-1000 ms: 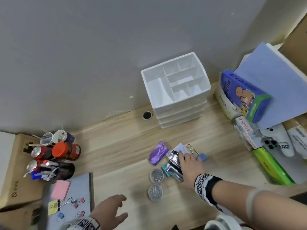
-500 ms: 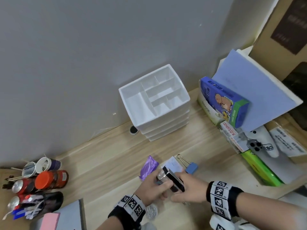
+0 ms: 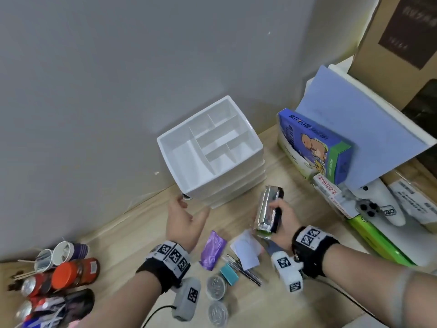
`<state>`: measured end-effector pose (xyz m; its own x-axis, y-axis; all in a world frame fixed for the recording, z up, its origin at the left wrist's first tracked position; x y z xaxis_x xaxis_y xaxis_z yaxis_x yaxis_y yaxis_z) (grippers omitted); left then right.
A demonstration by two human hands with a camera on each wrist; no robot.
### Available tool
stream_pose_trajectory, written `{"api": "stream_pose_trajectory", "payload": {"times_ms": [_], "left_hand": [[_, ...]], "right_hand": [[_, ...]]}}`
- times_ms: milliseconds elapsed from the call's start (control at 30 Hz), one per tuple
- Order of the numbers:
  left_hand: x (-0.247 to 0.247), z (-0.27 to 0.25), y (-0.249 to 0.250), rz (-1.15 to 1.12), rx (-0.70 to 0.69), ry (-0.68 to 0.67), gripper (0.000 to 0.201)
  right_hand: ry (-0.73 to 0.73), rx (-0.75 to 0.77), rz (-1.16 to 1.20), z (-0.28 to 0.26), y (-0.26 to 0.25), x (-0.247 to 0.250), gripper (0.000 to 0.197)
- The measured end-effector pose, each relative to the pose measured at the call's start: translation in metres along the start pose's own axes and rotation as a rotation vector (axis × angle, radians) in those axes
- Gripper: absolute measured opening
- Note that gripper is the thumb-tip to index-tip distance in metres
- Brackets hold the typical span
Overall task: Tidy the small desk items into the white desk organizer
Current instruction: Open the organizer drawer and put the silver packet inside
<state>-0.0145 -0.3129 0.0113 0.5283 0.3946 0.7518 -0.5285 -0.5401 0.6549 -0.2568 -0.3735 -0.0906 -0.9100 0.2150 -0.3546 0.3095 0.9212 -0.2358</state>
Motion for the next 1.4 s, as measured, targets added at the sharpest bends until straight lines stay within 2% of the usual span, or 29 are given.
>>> {"api": "stream_pose_trajectory", "payload": {"times_ms": [67,133,233,333,467,533,633,800,867,900,967,1033,1100,1166,1233,1400], "left_hand": [[0.021,0.008,0.001,0.086,-0.059,0.084,0.082],[0.04,0.016,0.009,0.17,-0.208,0.148,0.082],[0.055,0.03,0.021,0.216,-0.415,0.139,0.078],[0.054,0.041,0.029,0.276,-0.47,0.042,0.056],[0.046,0.045,0.042,0.358,-0.559,0.033,0.041],[0.04,0.045,0.042,0.335,-0.542,0.02,0.039],[0.035,0.048,0.038,0.237,-0.454,0.037,0.04],[0.031,0.05,0.038,0.227,-0.445,0.031,0.051],[0.031,0.05,0.039,0.224,-0.44,0.032,0.051],[0.032,0.05,0.039,0.221,-0.438,0.032,0.05],[0.032,0.05,0.039,0.215,-0.433,0.025,0.05],[0.032,0.049,0.039,0.209,-0.431,0.024,0.049],[0.031,0.049,0.038,0.201,-0.424,0.02,0.049],[0.031,0.048,0.039,0.203,-0.417,0.016,0.048],[0.032,0.048,0.04,0.206,-0.416,0.016,0.047],[0.032,0.047,0.04,0.205,-0.415,0.014,0.047]], "right_hand": [[0.042,0.002,0.139,0.006,-0.008,-0.019,0.018],[0.077,0.023,0.179,0.012,-0.011,-0.039,0.005],[0.085,0.028,0.212,0.016,-0.012,-0.056,0.011],[0.08,-0.009,0.235,0.014,-0.014,-0.063,0.027],[0.093,-0.015,0.272,0.019,-0.009,-0.063,0.012],[0.11,-0.008,0.262,0.023,-0.002,-0.055,0.012],[0.107,-0.032,0.227,0.019,0.013,-0.035,0.027],[0.126,-0.033,0.177,0.012,0.03,0.013,0.04],[0.151,0.011,-0.001,0.006,0.028,0.022,0.032],[0.18,0.086,-0.161,0.002,0.023,0.027,0.028],[0.219,0.39,-0.611,-0.01,-0.001,0.026,0.026],[0.138,0.768,-1.104,-0.03,-0.028,0.001,0.024],[0.035,1.004,-1.497,-0.037,-0.042,-0.034,0.036],[0.018,1.053,-1.682,-0.028,-0.051,-0.061,0.051],[-0.007,1.006,-1.716,-0.009,-0.053,-0.078,0.053],[-0.054,0.671,-1.593,0.045,-0.049,-0.076,0.051]]}}
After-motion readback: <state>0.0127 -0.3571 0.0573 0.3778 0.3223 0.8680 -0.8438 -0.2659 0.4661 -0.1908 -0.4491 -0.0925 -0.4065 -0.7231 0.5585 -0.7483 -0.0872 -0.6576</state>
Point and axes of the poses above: each hand's wrist, its own z-axis towards the middle knuckle, its own x-axis out of the back of the hand, y = z × x, the point moved 5 cm from there along z, towards the middle knuckle, and after that the axes turned 8 degrees about y, right-handed, at the moved point
